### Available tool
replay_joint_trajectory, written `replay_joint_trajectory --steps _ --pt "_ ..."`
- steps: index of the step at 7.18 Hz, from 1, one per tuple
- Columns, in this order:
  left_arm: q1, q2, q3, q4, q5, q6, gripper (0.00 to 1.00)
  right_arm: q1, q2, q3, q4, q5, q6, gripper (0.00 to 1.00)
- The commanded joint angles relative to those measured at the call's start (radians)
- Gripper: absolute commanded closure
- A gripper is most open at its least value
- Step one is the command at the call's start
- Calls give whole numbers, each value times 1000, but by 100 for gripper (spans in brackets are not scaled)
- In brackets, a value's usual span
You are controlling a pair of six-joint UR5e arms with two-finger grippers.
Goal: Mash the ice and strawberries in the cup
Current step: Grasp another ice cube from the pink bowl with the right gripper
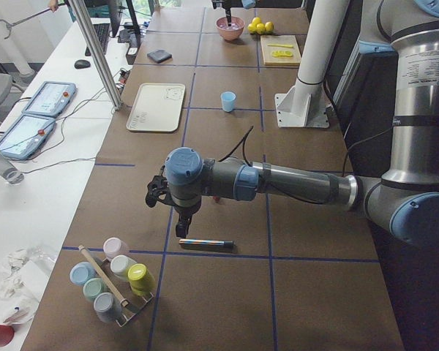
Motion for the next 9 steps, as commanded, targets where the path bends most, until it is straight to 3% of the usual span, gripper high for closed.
replay_joint_trajectory --steps 1,2,4,5,7,9 --pt "0 0 -1 0 0 0 0 0 0 -3 0 2 -1 38" --pt "0 0 -1 -1 0 0 0 0 0 -3 0 3 0 46" --pt "0 0 -1 0 0 0 0 0 2 -2 -1 9 -1 83" --pt "0 0 1 0 0 0 0 0 9 1 -6 12 -1 95" --pt "0 0 1 0 0 0 0 7 5 32 -1 8 -1 98" --pt "0 5 -1 0 -2 0 0 91 2 125 -7 0 -1 99"
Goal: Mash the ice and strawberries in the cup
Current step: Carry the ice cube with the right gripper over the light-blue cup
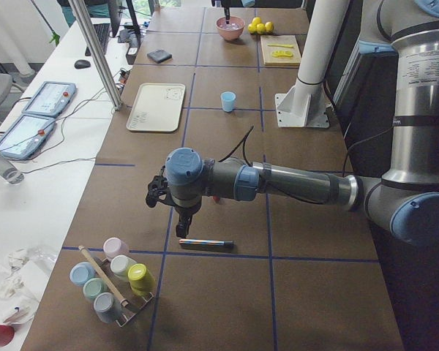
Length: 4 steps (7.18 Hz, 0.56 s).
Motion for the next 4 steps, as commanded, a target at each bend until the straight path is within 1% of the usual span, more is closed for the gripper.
replay_joint_trajectory --steps 1,2,3,4 --pt "0 2 -1 0 -1 0 0 60 13 112 -9 5 11 99" --pt "0 4 1 0 -1 0 0 62 94 119 -37 70 34 98" --pt "0 4 4 0 -1 -15 0 62 205 123 -107 124 84 99" --pt "0 4 1 -3 1 -49 0 19 313 125 -152 134 210 99"
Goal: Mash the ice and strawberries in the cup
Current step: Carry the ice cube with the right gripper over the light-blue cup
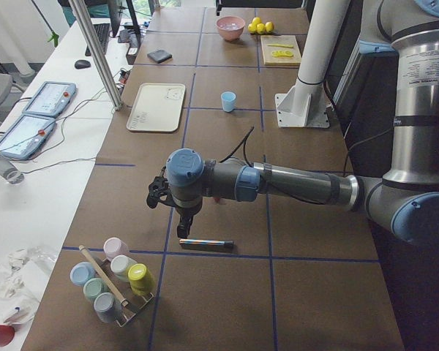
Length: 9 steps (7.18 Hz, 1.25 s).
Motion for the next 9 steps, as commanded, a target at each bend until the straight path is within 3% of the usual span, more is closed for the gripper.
replay_joint_trajectory --steps 1,3,5,7,9 --pt "0 0 -1 -2 1 -30 0 -134 213 11 -62 20 266 100" --pt "0 0 1 -1 1 -31 0 -368 395 8 -64 -102 605 100" --pt "0 2 2 -1 1 -33 0 -637 546 2 -111 -328 865 100" --pt "0 3 11 -1 1 -31 0 -794 728 -7 -334 -457 937 99" --pt "0 5 19 -1 1 -30 0 -866 814 -111 -335 -522 987 99"
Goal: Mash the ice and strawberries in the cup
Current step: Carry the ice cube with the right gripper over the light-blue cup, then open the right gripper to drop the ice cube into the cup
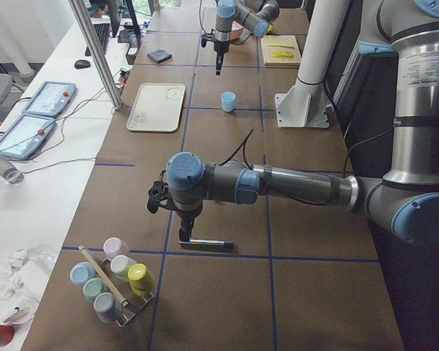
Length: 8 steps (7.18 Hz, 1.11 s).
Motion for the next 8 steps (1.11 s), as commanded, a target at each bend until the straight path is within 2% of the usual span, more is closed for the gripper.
replay_joint_trajectory --steps 1,4,7,8 --pt "0 1 5 0 0 1 0 -61 76 -87 -14 -48 30 99" --pt "0 1 8 0 0 1 0 -72 91 -109 7 -48 32 95" --pt "0 1 6 0 0 0 0 -89 90 -111 7 -48 32 72" --pt "0 1 8 0 0 1 0 -89 90 -114 7 -48 32 67"
